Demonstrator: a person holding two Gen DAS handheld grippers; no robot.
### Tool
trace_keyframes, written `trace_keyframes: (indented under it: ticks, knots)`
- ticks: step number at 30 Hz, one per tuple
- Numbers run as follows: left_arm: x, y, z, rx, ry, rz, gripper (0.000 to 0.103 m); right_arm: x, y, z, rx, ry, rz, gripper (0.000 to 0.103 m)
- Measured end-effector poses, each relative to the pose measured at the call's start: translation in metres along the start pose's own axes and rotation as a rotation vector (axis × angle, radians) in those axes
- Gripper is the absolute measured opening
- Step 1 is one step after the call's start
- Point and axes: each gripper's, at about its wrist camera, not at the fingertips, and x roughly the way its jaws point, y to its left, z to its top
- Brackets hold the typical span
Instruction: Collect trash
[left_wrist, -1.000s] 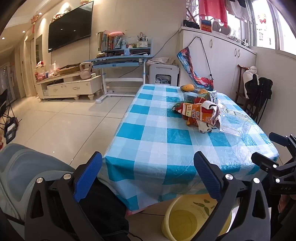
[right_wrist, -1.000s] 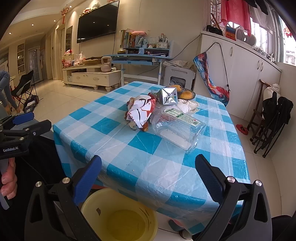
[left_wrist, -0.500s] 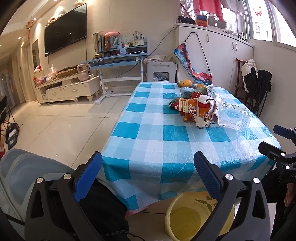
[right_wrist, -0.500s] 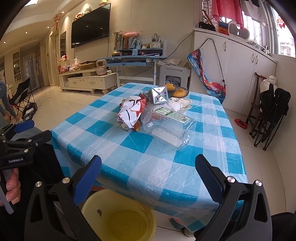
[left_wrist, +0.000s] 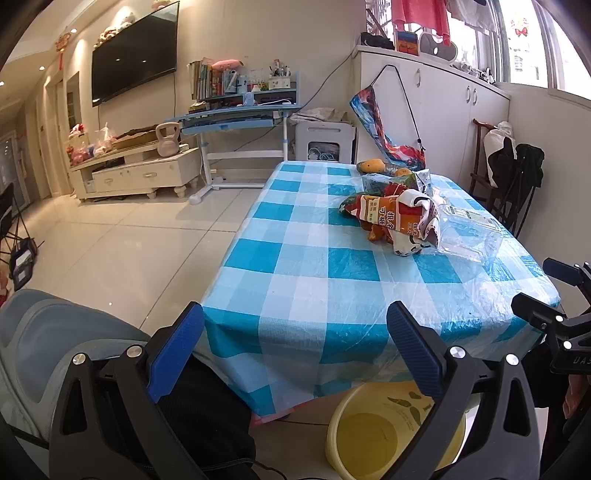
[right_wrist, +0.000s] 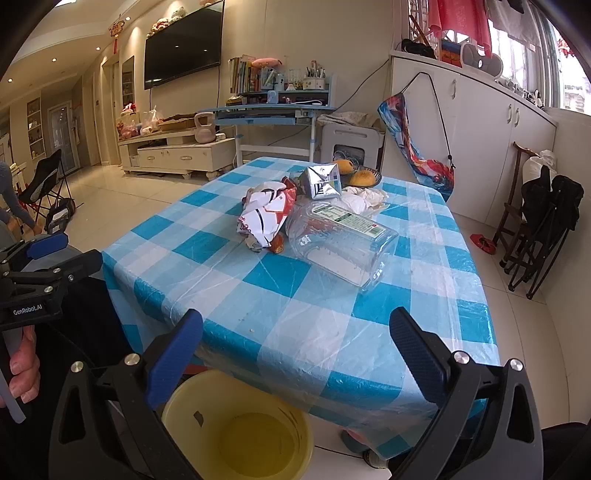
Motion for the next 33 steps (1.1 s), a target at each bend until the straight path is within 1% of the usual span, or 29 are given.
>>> trace_keyframes:
  ticks: [19,23,26,30,33]
  knots:
    - [0.003,0.002,0.0,-0.013,0.006,-0.007,0.096,0.003,0.001,-0.001,-0.008,0.017,0.005,0.097]
    - [0.004,0.011,0.005,-0.06,0.016,-0.045,0.096,0.003,-0.001,0.005,-0.008,0.017,0.034,0.097]
    - [0.005,0.013,0.012,-0.09,0.02,-0.086,0.096,0.005,-0.008,0.017,-0.046,0.014,0.026,0.097]
    - [0.011,-0.001,0.024,-0.083,0.027,-0.13,0.096,0.018,-0.022,0.031,-0.102,0.038,0.01,0.097]
    - [0.018,-0.014,0.039,-0.087,0.021,-0.162,0.096,0.034,-0.034,0.041,-0.126,0.063,0.015,0.097]
